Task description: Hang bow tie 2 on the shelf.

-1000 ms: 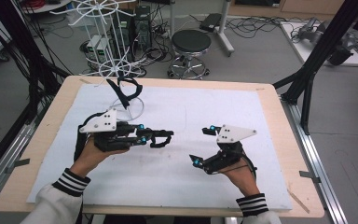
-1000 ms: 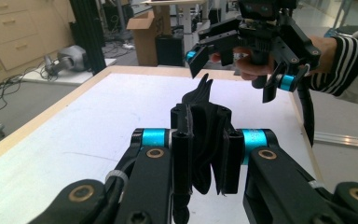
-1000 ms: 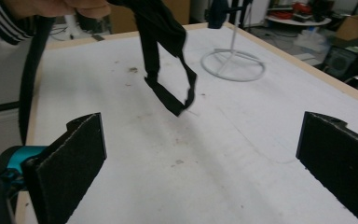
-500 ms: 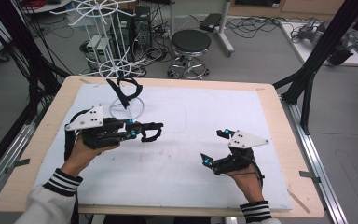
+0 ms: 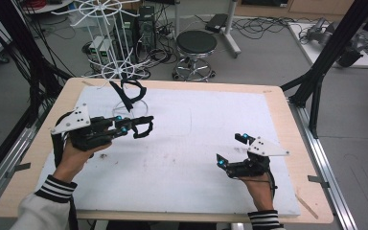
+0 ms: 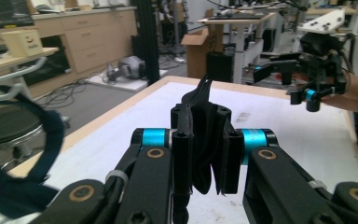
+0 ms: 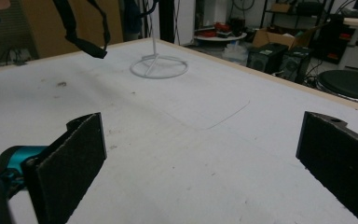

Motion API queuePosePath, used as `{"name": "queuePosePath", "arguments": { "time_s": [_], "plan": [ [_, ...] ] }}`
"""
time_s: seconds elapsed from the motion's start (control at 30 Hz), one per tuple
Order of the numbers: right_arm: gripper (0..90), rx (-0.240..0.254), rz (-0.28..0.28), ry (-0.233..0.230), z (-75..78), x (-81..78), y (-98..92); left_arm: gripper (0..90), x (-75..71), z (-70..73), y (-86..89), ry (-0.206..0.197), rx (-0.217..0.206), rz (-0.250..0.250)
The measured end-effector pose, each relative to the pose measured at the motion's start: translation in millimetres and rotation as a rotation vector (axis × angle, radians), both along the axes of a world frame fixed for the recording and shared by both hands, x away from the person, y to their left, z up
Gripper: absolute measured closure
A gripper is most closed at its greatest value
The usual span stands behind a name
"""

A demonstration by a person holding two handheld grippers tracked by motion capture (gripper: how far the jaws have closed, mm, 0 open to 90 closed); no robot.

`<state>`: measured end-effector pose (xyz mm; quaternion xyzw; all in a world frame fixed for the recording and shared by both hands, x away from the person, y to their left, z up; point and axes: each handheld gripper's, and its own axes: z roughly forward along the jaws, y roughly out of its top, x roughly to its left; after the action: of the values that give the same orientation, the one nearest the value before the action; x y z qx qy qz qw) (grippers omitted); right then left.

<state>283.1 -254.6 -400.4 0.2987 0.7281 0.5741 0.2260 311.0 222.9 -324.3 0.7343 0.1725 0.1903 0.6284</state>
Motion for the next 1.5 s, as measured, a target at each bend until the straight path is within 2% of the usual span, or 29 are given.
{"name": "queuePosePath", "arguments": {
  "time_s": [0.23,0.37,0.6,0.83,0.93,1.13,1.4,1.5],
  "plan": [
    [0.7,0.025,-0.058,-0.021,-8.1,-1.0,-9.4,79.5,-4.6,3.9,16.8,-0.005,-0.026,0.079],
    [0.7,0.028,-0.083,-0.031,-10.7,0.0,-11.4,79.5,-6.3,6.8,23.6,0.004,-0.021,0.114],
    [0.7,0.002,-0.116,-0.032,-17.4,1.5,-11.7,79.8,-6.6,9.5,30.3,0.027,-0.014,0.138],
    [0.7,0.012,-0.163,-0.044,-21.6,1.6,-15.6,79.7,-7.0,14.0,39.3,0.028,-0.004,0.183],
    [0.7,0.025,-0.176,-0.057,-21.1,1.6,-15.7,79.8,-6.8,15.4,44.5,0.041,0.003,0.203],
    [0.7,0.018,-0.185,-0.064,-22.8,4.4,-14.9,79.8,-7.0,18.4,54.1,0.051,0.008,0.241],
    [0.7,0.019,-0.189,-0.048,-23.9,5.3,-16.6,79.8,-3.8,20.6,66.3,0.074,0.020,0.301],
    [0.7,0.053,-0.192,-0.056,-22.2,3.0,-17.0,79.7,-3.6,19.8,69.6,0.077,0.033,0.322]
  ]
}}
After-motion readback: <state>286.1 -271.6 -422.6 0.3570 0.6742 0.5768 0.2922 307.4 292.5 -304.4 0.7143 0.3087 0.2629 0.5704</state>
